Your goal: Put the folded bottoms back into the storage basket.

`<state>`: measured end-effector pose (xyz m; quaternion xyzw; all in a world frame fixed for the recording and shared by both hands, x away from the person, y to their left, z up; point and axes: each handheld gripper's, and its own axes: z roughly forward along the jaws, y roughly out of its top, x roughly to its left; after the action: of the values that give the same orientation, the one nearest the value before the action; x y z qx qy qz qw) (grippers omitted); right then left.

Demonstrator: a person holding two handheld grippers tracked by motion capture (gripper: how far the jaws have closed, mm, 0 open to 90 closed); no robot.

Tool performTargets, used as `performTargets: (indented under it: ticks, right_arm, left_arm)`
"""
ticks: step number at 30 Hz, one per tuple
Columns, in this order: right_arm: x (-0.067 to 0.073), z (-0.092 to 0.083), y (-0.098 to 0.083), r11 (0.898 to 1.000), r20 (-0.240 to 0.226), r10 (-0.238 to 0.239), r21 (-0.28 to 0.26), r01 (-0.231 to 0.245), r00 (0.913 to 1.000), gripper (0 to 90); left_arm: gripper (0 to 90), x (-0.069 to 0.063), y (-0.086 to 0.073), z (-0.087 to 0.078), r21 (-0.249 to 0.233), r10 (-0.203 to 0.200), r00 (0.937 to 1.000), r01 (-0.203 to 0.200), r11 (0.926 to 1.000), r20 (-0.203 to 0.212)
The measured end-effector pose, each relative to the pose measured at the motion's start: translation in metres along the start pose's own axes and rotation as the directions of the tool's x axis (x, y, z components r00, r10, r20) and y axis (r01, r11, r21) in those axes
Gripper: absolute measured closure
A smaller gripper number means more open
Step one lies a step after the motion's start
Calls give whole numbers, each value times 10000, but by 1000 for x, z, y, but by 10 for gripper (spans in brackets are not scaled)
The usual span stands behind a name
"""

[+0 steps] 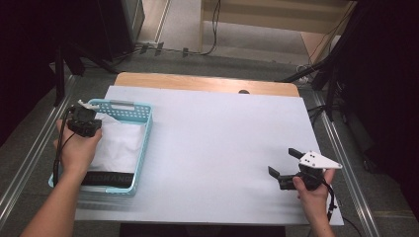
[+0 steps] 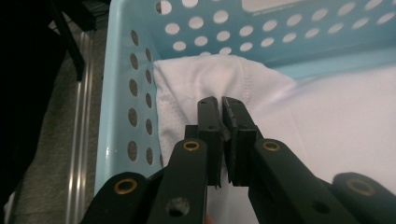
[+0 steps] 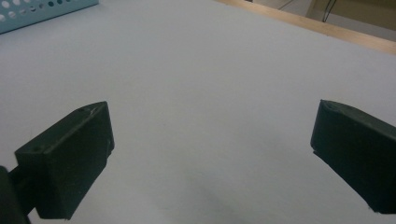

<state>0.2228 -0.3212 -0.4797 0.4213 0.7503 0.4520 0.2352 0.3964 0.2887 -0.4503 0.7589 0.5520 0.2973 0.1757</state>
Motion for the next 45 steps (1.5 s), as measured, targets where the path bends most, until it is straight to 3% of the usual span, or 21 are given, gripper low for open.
performTargets:
  ticks: [3,5,8,10,12,13,14,18,21,23,27,29,30,32,35,37,39,41,42,44,45]
  right_arm:
    - [-1,1,-1,10000,-7,20,2,-20,10000,0]
    - [-1,1,-1,10000,-5,-1,17,1,10000,0]
    - [0,1,-1,10000,13,-9,24,9,10000,0]
    - [-1,2,-1,10000,21,-15,27,15,10000,0]
    - [0,2,-1,10000,18,0,45,0,10000,0]
    - [0,2,-1,10000,19,-1,53,1,10000,0]
    - [0,2,-1,10000,7,-24,42,24,10000,0]
    - [1,2,-1,10000,24,-51,30,51,10000,0]
    - [2,3,-1,10000,13,-13,70,13,10000,0]
    - [3,4,-1,9999,-9,-84,96,84,10000,0]
    - [5,5,0,9997,29,-179,143,179,9998,0]
    - [5,4,-1,9997,45,-206,154,205,9998,0]
    - [5,4,-1,9998,42,-168,138,168,9998,0]
    - [4,4,-2,9998,66,-106,155,105,9999,0]
    - [4,3,-2,9998,116,-80,156,78,9999,0]
    - [5,2,-2,9998,147,-105,154,102,9998,0]
    - [4,1,-2,9999,212,-109,104,106,9997,0]
    - [4,-1,-2,9999,245,-49,90,47,9997,0]
    - [4,-1,-2,10000,264,-35,73,33,9996,0]
    - [4,-2,-2,10000,314,15,51,-17,9995,0]
    - [4,-2,-1,10000,302,1,26,-1,9995,0]
  left_arm:
    - [799,-2,-1,4,143,-64,10000,64,9999,29]
    - [655,0,0,0,-190,-315,9994,318,9993,151]
    - [530,4,1,-9,-715,-608,9965,648,9953,570]
    - [509,8,0,-16,-831,-967,9877,1073,9907,1232]
    - [499,12,-3,-23,-863,-1098,9811,1246,9884,1590]
    - [507,14,-4,-27,-864,-1140,9771,1312,9876,1799]
    - [551,16,-7,-31,-812,-1176,9685,1383,9871,2193]
    - [809,19,-16,-45,3,-1110,9423,1169,9931,3158]
    - [896,16,-22,-45,820,-841,9404,603,9948,3294]
    - [900,14,-27,-40,1627,-617,9449,91,9866,3215]
    - [900,5,-36,-29,2854,-68,9487,-882,9543,3161]
    - [900,1,-37,-27,3096,174,9462,-1231,9429,3232]
    - [900,0,-36,-27,3191,277,9485,-1336,9383,3157]
    - [900,-4,-36,-22,3639,475,9455,-1700,9158,3222]
    - [900,-6,-34,-22,3796,635,9489,-1843,9066,3090]
    - [900,-5,-34,-22,3805,505,9498,-1720,9086,3086]
    - [900,-3,-35,-22,3708,354,9484,-1573,9153,3150]
    - [844,1,-36,-24,3389,114,9469,-1263,9323,3215]
    - [791,3,-36,-26,3150,-33,9408,-1102,9427,3389]
    - [755,6,-36,-32,2573,-370,9172,-724,9636,3967]
    - [738,6,-37,-34,2388,-425,9114,-620,9691,4094]
